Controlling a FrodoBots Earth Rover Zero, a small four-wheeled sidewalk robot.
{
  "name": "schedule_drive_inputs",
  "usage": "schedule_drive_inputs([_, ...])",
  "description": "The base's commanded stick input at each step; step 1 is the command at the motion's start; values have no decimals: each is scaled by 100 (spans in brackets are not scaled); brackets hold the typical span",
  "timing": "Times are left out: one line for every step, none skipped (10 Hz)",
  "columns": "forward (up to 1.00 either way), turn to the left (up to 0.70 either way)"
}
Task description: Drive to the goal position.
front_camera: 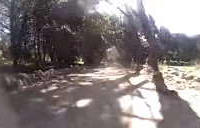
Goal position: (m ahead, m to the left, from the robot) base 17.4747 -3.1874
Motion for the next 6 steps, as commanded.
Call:
schedule_drive_inputs([85, -34])
schedule_drive_inputs([85, -31])
schedule_drive_inputs([85, -6])
schedule_drive_inputs([85, 0])
schedule_drive_inputs([85, 0])
schedule_drive_inputs([85, 0])
